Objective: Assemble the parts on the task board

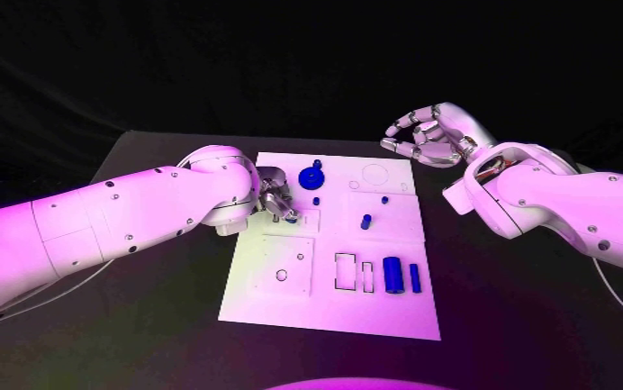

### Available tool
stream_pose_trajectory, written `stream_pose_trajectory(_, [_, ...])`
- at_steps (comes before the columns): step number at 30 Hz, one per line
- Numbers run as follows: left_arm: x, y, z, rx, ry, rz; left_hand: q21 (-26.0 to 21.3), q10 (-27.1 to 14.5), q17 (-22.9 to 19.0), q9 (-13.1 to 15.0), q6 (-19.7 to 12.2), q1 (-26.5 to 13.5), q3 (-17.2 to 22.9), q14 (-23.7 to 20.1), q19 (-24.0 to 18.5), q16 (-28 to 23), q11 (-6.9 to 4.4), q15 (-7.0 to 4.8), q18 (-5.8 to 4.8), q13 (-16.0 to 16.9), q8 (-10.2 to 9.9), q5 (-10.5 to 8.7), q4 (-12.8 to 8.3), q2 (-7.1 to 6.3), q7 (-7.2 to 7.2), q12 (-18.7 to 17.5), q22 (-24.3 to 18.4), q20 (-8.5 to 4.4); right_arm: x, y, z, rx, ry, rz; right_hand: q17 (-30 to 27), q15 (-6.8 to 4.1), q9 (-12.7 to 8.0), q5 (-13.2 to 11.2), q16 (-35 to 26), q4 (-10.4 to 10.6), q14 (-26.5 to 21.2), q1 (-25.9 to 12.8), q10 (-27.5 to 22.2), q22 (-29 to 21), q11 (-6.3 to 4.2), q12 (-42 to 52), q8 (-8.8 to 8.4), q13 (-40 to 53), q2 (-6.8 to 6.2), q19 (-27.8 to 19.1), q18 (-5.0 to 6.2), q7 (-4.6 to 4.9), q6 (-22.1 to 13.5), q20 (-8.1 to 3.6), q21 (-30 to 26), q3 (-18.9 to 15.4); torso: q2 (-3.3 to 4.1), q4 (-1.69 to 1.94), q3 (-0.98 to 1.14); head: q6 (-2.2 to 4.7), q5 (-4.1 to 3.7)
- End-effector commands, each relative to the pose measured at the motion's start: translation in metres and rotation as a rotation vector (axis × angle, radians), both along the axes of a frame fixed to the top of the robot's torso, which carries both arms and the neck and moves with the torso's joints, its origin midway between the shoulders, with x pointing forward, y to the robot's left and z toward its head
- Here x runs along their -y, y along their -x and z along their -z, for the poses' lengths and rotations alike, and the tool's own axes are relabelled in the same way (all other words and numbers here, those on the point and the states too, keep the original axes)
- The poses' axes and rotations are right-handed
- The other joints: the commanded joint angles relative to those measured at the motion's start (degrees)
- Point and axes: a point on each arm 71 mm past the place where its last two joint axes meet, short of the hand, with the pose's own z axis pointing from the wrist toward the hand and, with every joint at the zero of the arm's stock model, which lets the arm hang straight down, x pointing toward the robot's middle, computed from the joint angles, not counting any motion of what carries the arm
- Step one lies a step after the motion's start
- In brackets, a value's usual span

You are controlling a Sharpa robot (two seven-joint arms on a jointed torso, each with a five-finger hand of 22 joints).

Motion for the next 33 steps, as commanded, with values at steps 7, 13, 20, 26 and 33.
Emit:
stream_pose_trajectory(7, [0.0030,-0.0005,0.0025,-0.015,-0.015,0.012,0.3,0.5,15.1,-0.1,2.5,-1.5,-2.0,6.0,1.0,0.4,0.04,-0.61,-0.48,0.2,0.2,-0.09,1.2,0.13,-1.98,0.4,8.2,-0.08,-0.0013,0.0015,-0.0001,0.004,0.004,-0.018,10.0,-0.49,0.1,0.0,-0.4,0.2,4.9,-0.3,-0.1,13.5,-0.26,-0.2,0.29,1.8,0.23,4.6,0.23,-0.07,0.0,-0.46,-0.3,0.0,0.02,-0.09,0.02,-0.08,-0.14])
stream_pose_trajectory(13, [0.0018,-0.0015,0.0029,-0.013,-0.016,0.007,0.3,0.6,15.1,-0.2,2.7,-2.3,-3.6,6.0,1.1,0.4,0.01,-0.66,-0.50,0.3,0.3,-0.09,1.9,0.08,-2.01,0.6,8.3,-0.15,-0.0008,0.0019,-0.0003,0.005,0.003,-0.017,10.0,-0.49,0.1,-0.1,-0.4,0.2,4.9,-0.5,-0.1,13.5,-0.26,-0.3,0.33,1.7,0.21,4.6,0.23,-0.07,0.0,-0.47,-0.3,-0.1,0.01,0.00,0.05,-0.12,-0.22])
stream_pose_trajectory(20, [0.0002,-0.0025,0.0033,-0.013,-0.017,0.002,0.4,0.7,15.1,-0.4,2.9,-3.6,-5.9,6.0,1.2,0.4,0.02,-0.66,-0.54,0.4,0.3,-0.14,2.3,0.25,-2.00,0.6,8.4,-0.23,-0.0004,0.0022,-0.0005,0.006,0.002,-0.017,9.8,-0.50,0.2,-0.2,-0.5,0.2,4.8,-1.0,-0.2,13.4,-0.26,-0.4,0.38,1.6,0.18,4.5,0.27,-0.08,-0.1,-0.48,-0.5,-0.3,-0.04,0.01,0.01,-0.14,-0.24])
stream_pose_trajectory(26, [-0.0004,-0.0029,0.0035,-0.014,-0.018,0.001,0.4,0.8,15.1,-0.5,3.0,-4.7,-7.3,6.0,1.3,0.4,0.02,-0.66,-0.55,0.5,0.3,-0.09,2.4,0.57,-2.01,0.8,8.5,-0.27,0.0000,0.0022,-0.0006,0.007,0.002,-0.017,9.7,-0.50,0.2,-0.3,-0.5,0.2,4.8,-1.3,-0.2,13.4,-0.27,-0.4,0.42,1.6,0.18,4.5,0.29,-0.09,-0.1,-0.49,-0.6,-0.5,-0.07,-0.01,-0.03,-0.12,-0.24])
stream_pose_trajectory(33, [-0.0017,-0.0026,0.0037,-0.014,-0.018,-0.001,0.4,0.8,15.1,-0.7,3.2,-6.3,-9.6,6.0,1.3,0.4,0.03,-0.66,-0.56,0.6,0.2,-0.04,2.4,0.50,-2.00,0.8,8.5,-0.32,0.0007,0.0022,-0.0006,0.007,0.003,-0.015,9.6,-0.51,0.2,-0.4,-0.6,0.2,4.8,-1.7,-0.2,13.3,-0.28,-0.4,0.47,1.6,0.16,4.4,0.32,-0.10,-0.2,-0.50,-0.6,-0.7,-0.05,0.01,-0.05,-0.13,-0.23])
